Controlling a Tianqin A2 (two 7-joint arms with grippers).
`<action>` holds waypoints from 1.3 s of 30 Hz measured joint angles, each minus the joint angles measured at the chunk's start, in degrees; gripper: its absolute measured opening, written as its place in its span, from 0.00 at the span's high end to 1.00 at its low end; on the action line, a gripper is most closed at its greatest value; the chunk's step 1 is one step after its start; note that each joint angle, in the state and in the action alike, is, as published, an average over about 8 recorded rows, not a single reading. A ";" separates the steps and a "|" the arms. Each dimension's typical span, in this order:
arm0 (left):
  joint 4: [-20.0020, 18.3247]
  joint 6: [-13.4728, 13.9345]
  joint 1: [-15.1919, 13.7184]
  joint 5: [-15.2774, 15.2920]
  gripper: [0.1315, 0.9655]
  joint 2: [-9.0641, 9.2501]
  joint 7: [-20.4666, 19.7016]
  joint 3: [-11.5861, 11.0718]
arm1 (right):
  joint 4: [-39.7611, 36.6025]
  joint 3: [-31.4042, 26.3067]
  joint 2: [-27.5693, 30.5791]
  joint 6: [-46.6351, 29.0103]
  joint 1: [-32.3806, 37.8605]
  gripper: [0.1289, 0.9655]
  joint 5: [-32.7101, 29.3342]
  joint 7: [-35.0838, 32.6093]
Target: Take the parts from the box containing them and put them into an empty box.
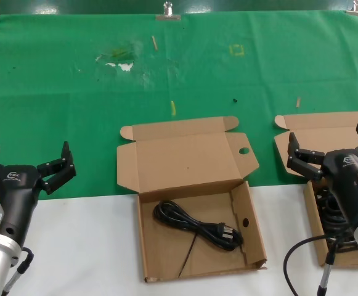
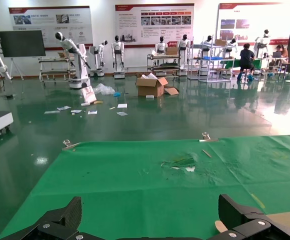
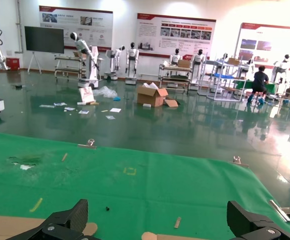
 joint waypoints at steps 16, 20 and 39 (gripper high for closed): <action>0.00 0.00 0.00 0.00 0.00 0.00 0.00 0.00 | 0.00 0.00 0.00 0.00 0.00 0.00 0.00 0.00; 0.00 0.00 0.00 0.00 0.00 0.00 0.00 0.00 | 0.00 0.00 0.00 0.00 0.00 0.00 0.00 0.00; 0.00 0.00 0.00 0.00 0.00 0.00 0.00 0.00 | 0.00 0.00 0.00 0.00 0.00 0.00 0.00 0.00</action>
